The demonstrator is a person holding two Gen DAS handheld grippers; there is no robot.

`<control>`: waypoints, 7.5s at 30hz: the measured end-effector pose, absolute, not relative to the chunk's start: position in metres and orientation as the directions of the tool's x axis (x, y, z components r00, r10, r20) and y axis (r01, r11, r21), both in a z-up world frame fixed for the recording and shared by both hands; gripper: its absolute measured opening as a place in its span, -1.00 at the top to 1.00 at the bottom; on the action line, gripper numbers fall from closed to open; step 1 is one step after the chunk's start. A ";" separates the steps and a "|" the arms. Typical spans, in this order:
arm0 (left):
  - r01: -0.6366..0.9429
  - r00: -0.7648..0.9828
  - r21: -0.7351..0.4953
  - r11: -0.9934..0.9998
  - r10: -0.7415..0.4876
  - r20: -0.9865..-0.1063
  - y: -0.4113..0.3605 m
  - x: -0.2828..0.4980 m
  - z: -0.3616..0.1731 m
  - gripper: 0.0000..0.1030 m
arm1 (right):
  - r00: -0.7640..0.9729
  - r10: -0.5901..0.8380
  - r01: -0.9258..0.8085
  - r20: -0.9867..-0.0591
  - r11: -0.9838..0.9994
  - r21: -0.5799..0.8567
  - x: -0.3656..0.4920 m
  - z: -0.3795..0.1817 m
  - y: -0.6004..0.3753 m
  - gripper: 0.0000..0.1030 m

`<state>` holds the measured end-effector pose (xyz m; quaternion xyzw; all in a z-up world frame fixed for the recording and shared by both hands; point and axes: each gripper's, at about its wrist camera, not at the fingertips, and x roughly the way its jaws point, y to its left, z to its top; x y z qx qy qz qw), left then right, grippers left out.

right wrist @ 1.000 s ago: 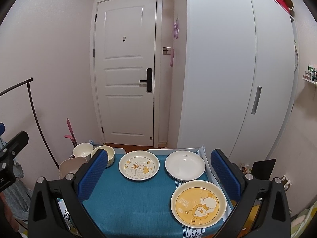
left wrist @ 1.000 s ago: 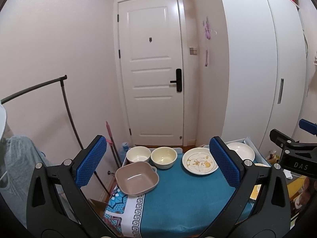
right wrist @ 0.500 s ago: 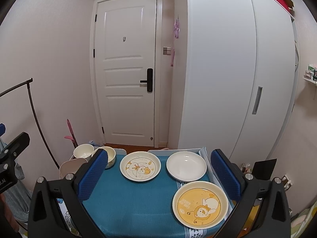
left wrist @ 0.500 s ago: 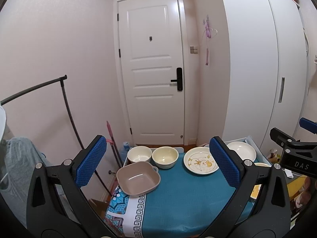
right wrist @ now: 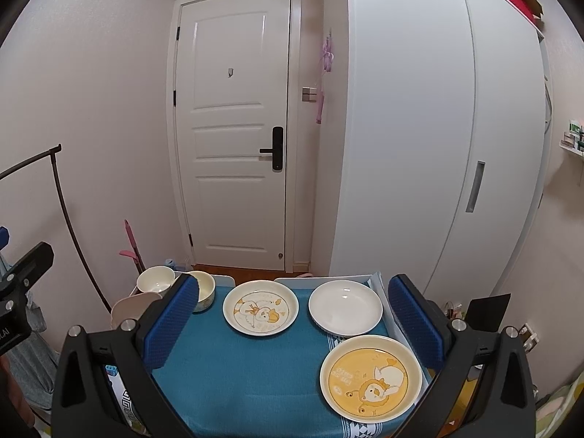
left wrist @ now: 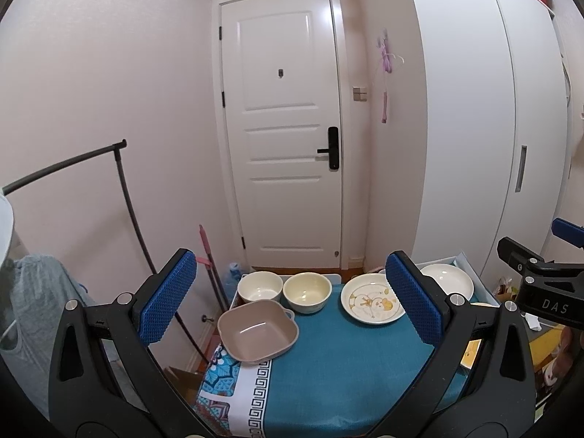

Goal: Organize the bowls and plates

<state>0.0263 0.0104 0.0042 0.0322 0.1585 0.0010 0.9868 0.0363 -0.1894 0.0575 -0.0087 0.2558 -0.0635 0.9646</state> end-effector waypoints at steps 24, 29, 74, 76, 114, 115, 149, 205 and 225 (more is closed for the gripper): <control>0.166 0.912 0.076 0.983 -0.123 -0.391 -0.013 0.086 0.007 -0.99 | 0.822 -0.158 0.169 -0.547 0.985 -0.030 0.055 0.049 -0.222 -0.99; 0.291 0.852 0.075 0.954 -0.223 -0.474 -0.047 0.124 -0.019 -0.99 | 0.761 -0.207 0.247 -0.614 0.969 -0.021 0.060 0.025 -0.265 -1.00; 0.441 0.255 -0.104 0.892 -0.235 -0.938 -0.297 0.203 -0.325 0.51 | 0.331 0.259 0.110 -0.907 0.944 0.310 0.100 -0.235 -0.482 0.73; 0.445 0.261 -0.087 0.891 -0.222 -0.939 -0.297 0.209 -0.311 0.51 | 0.328 0.258 0.106 -0.909 0.946 0.307 0.101 -0.236 -0.484 0.73; 0.280 0.361 -0.086 0.956 -0.188 -0.914 -0.193 0.170 -0.273 0.51 | 0.319 0.302 -0.091 -0.899 0.953 0.288 0.127 -0.223 -0.397 0.73; 0.265 0.365 -0.083 0.961 -0.179 -0.914 -0.185 0.170 -0.272 0.51 | 0.314 0.310 -0.103 -0.897 0.951 0.293 0.129 -0.223 -0.391 0.73; 0.141 0.319 -0.060 0.988 -0.103 -0.942 0.033 0.180 -0.278 0.51 | 0.133 0.354 -0.260 -0.926 0.914 0.312 0.186 -0.245 -0.189 0.73; 0.238 0.676 0.007 0.971 -0.160 -0.719 -0.154 0.192 -0.099 -1.00 | 0.580 0.258 -0.138 -0.773 0.966 0.219 0.144 -0.075 -0.356 -0.89; 0.543 0.237 -0.213 0.813 -0.391 -0.890 -0.266 0.387 -0.223 -0.85 | 0.442 0.294 0.367 -0.847 0.803 0.470 0.203 -0.196 -0.456 -0.42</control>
